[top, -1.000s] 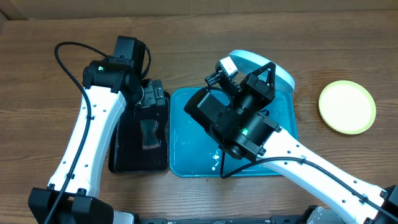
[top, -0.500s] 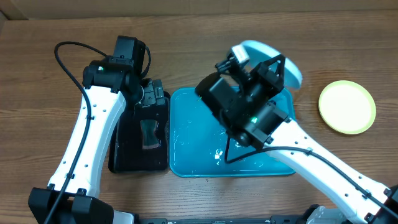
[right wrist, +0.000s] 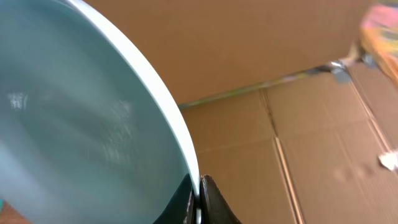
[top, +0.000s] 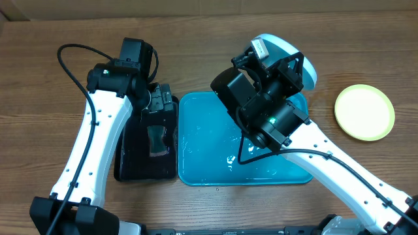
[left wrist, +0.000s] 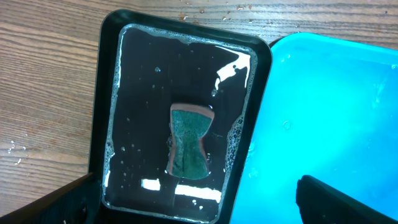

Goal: Clean dirty plates on tray and stack at the side
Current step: 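Carry the tilted white plate with the right gripper over the tray, then lower the white plate onto the yellow plate stack at the right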

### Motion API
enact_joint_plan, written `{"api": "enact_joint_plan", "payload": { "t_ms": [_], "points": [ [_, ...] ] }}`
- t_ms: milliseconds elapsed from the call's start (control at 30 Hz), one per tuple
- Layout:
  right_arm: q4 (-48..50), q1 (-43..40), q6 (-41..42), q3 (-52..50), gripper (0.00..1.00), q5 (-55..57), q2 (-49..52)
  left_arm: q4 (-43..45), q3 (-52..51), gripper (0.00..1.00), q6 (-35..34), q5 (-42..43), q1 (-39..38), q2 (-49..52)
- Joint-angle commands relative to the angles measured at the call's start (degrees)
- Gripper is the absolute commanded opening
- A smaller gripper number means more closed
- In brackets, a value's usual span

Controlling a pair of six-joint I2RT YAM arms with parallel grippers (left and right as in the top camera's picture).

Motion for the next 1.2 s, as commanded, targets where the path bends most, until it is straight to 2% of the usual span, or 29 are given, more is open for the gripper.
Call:
{"api": "enact_joint_plan", "payload": {
  "t_ms": [0,67,167,233,300,367,467,567,700,933,1167],
  "points": [
    [-1.6,0.2,4.0,1.4,0.04,-0.2,-1.3,0.1,-0.4,1.00,1.2,-0.7,0.6,0.2],
    [-2.8,0.4,5.9,1.4,0.04,-7.5,-1.5,0.0,-0.4,1.00,1.2,-0.7,0.6,0.2],
    [-7.3,1.8,14.4,1.4,0.04,-3.1,-1.5,-0.2,-0.4,1.00,1.2,-0.7,0.6,0.2],
    [-10.0,1.3,15.4,1.4,0.04,-19.1,-1.5,0.0,-0.4,1.00,1.2,-0.7,0.6,0.2],
    [-14.0,-0.2,23.6,1.4,0.04,-27.0,-1.4,0.2,-0.4,1.00,1.2,-0.8,0.6,0.2],
    [-16.5,-2.7,33.1,1.2,0.04,-39.5,-1.3,-0.1,-0.4,1.00,1.2,-0.7,0.6,0.2],
    [-15.5,-8.7,42.5,-0.5,0.04,-57.7,-1.2,-0.1,-0.4,1.00,1.2,-0.7,0.6,0.2],
    [-13.5,-15.0,49.2,-3.5,0.04,-68.0,-1.1,0.1,-0.4,1.00,1.2,-0.7,0.6,0.2],
    [-11.3,-24.5,52.9,-5.6,0.04,-74.9,-0.6,0.1,-0.4,1.00,1.2,-0.8,0.6,0.2],
    [-10.3,-43.7,61.0,-5.8,0.04,-77.1,-0.4,0.0,-0.4,1.00,1.3,-0.7,0.6,0.2],
    [-11.8,-64.1,61.8,-6.2,0.04,-79.5,2.1,-0.4,-0.4,1.00,1.3,-0.7,0.6,0.2]
  ]
}}
